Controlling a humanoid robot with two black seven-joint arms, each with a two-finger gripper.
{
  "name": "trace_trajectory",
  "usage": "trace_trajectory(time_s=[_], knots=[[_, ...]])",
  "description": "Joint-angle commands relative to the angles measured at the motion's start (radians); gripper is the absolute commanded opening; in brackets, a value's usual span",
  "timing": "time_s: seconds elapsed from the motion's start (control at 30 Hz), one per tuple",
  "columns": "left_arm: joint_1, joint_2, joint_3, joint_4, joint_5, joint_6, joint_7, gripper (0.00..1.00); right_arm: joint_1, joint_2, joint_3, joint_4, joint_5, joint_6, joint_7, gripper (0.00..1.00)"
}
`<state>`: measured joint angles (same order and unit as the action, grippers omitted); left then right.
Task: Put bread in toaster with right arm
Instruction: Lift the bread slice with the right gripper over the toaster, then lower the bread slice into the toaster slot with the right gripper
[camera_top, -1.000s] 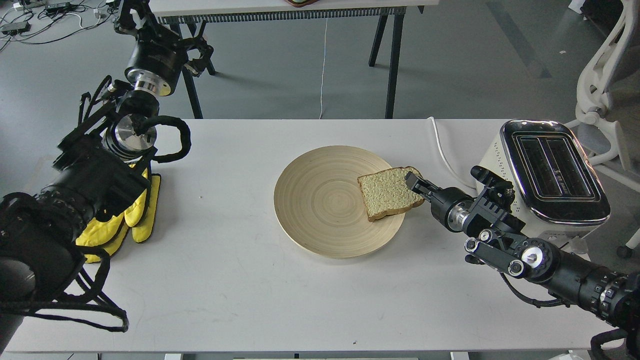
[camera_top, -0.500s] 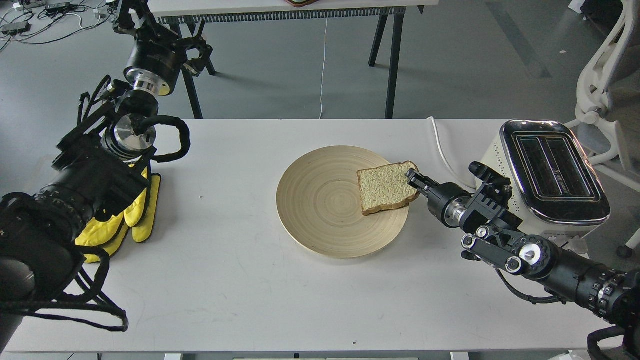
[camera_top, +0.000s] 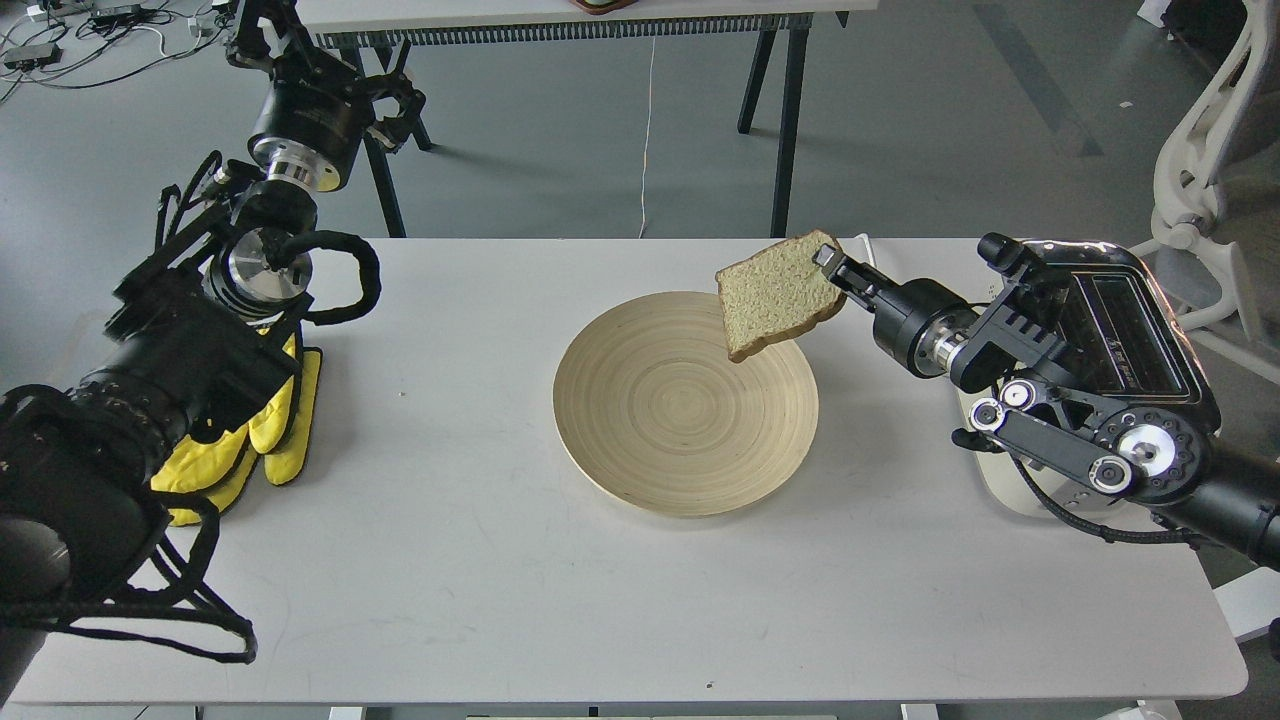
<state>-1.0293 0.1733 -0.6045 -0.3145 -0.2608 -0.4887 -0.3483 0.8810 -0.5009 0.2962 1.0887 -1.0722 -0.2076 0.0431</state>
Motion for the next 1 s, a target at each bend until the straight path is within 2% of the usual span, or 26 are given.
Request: trace_trajectory(time_s=[0.0, 0.13, 0.3, 0.47, 0.67, 0.87, 0.97], knots=[[0.000, 0.000, 0.000, 0.000, 0.000, 0.000, 0.000, 1.00, 0.071, -0.137, -0.003, 0.068, 0.000, 0.008, -0.003, 0.02], [0.000, 0.000, 0.000, 0.000, 0.000, 0.000, 0.000, 1.00, 0.136, -0.331, -0.012, 0.166, -0.003, 0.072, -0.008, 0.03], [0.000, 0.000, 0.002, 0.000, 0.000, 0.000, 0.000, 1.00, 0.173, -0.562, -0.014, 0.331, -0.018, 0.183, -0.040, 0.02], [0.000, 0.002, 0.002, 0.000, 0.000, 0.000, 0.002, 1.00, 0.173, -0.731, -0.049, 0.451, -0.061, 0.215, -0.045, 0.02], [0.000, 0.002, 0.002, 0.000, 0.000, 0.000, 0.002, 1.00, 0.162, -0.803, -0.104, 0.445, -0.231, 0.217, -0.042, 0.02], [0.000, 0.002, 0.003, 0.000, 0.000, 0.000, 0.002, 1.00, 0.154, -0.786, -0.152, 0.373, -0.238, 0.214, -0.045, 0.02], [0.000, 0.002, 0.003, 0.000, 0.002, 0.000, 0.002, 1.00, 0.153, -0.725, -0.184, 0.336, -0.235, 0.205, -0.048, 0.02]])
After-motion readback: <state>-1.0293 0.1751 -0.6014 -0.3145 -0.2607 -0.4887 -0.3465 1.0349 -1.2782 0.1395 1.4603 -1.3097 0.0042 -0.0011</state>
